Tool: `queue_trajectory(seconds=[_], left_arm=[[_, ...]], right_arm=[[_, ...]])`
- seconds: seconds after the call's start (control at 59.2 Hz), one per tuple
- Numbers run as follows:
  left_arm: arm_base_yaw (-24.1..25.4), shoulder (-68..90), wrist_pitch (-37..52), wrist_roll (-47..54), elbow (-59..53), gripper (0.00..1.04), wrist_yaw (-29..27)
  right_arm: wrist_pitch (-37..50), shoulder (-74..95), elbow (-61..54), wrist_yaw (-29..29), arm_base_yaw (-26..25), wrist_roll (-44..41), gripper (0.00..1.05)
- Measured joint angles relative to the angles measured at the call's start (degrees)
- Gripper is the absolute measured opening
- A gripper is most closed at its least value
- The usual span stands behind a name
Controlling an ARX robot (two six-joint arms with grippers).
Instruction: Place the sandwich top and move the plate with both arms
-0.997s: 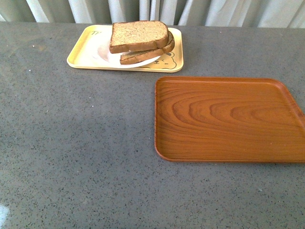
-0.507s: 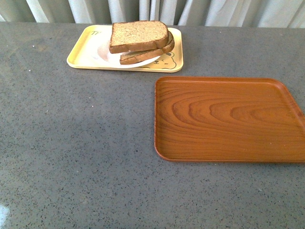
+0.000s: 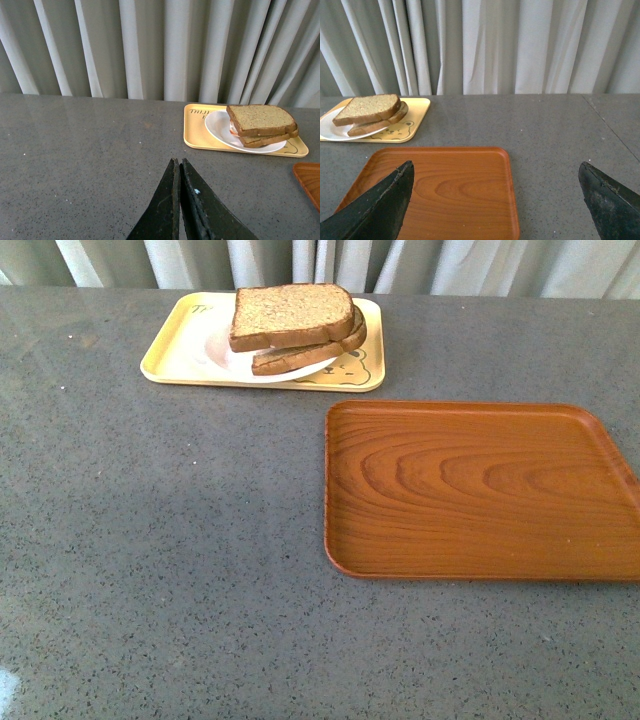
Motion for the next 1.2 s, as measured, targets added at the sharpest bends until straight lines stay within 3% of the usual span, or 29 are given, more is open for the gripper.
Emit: queue_trajectory(seconds=[0.068,0.304,0.608,0.743,1.2], left_arm=[[0.00,-7.30,-8.92,0.04,0.02,0.02,-0.02],[-0.04,-8.59,-9.57,-0.02,0.02,0.02,0.00],[-0.04,-8.61,-9.57,0.02,0.02,0.71,0.00],[-0.04,-8.61,-9.57,0.04,0.02,0.97,0.00],[-0.04,-8.61,-9.57,0.17,0.02,0.96,0.00]], right_arm=[[0.00,0.00,0.00,0.02,0.00,0.00,0.96],[-0.02,0.00,0.00,0.00,0.00,-0.02,0.96],[-0.02,0.00,0.00,0.02,0.00,0.00,0.96],[-0.02,0.00,0.00,0.02,0.00,-0.02,0.96],[-0.02,0.00,0.00,0.00,0.00,-0.02,0.96]])
